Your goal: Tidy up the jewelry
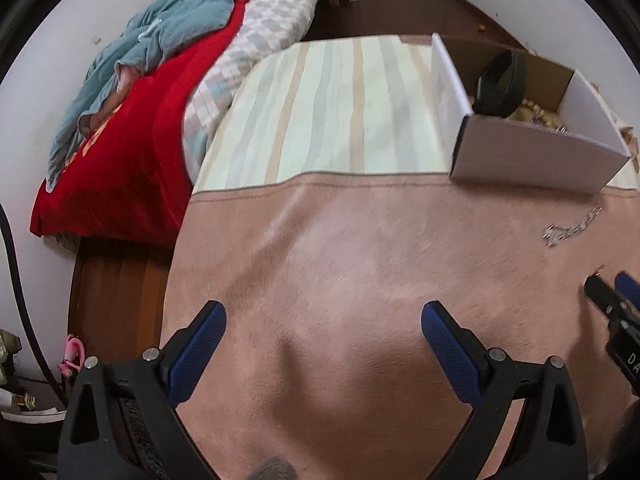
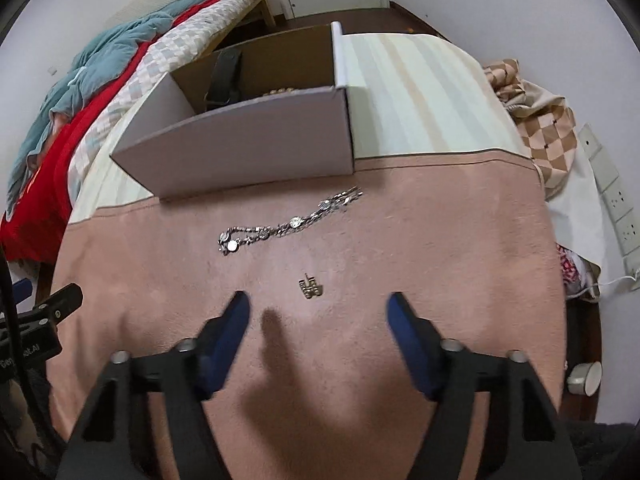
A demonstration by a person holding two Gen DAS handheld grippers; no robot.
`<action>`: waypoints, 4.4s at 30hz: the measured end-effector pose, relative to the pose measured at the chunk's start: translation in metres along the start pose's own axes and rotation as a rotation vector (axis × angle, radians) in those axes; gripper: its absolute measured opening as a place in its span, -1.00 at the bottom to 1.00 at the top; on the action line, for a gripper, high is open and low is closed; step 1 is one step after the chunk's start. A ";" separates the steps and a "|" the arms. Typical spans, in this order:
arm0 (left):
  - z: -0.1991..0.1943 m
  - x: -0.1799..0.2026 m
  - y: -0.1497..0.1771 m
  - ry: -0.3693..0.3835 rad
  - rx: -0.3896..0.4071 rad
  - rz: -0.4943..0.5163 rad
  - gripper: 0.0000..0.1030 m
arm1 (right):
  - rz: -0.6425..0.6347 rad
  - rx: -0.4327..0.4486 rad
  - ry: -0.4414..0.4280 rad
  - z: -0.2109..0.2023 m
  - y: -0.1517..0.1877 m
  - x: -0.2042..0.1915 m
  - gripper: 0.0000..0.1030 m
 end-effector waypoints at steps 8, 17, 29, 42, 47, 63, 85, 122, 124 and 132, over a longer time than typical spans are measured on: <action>0.007 0.004 -0.005 0.000 0.013 0.024 0.94 | -0.083 0.058 0.014 0.005 -0.001 -0.015 -0.82; -0.009 0.080 -0.032 0.157 0.129 0.179 0.94 | 0.066 0.086 0.021 -0.025 -0.019 0.038 -0.82; 0.007 0.169 -0.033 0.358 0.077 0.312 0.61 | 0.176 0.092 0.045 -0.035 -0.019 0.089 -0.82; -0.014 0.154 -0.043 0.546 0.028 0.209 -1.00 | 0.209 0.121 0.017 -0.044 -0.025 0.089 -0.82; -0.037 0.129 -0.053 0.570 0.064 0.153 -1.00 | 0.217 0.159 -0.012 -0.061 -0.035 0.084 -0.82; -0.007 0.117 -0.044 0.613 -0.004 0.095 -0.90 | 0.240 0.165 -0.041 -0.079 -0.041 0.077 -0.82; 0.002 0.156 -0.028 0.512 0.036 0.272 0.42 | 0.309 0.135 -0.004 -0.060 -0.029 0.105 -0.83; -0.116 0.069 -0.163 0.663 0.321 0.054 -0.97 | 0.216 0.228 -0.204 -0.098 -0.133 0.043 -0.83; -0.102 0.066 -0.175 0.644 0.317 0.039 -0.96 | 0.192 0.213 -0.230 -0.090 -0.152 0.032 -0.83; -0.021 0.059 -0.191 0.606 0.182 -0.013 -0.96 | 0.102 0.044 -0.277 -0.016 -0.189 -0.002 -0.83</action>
Point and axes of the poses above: each gripper's, at about its wrist camera, not at the fingertips, and z roughly the way its jaws point, x to its right, y to its underside, the point moved 3 cm from there along z, roughly the way its jaws point, and after that the axes turned 13 degrees about x, right-handed, at the moved point
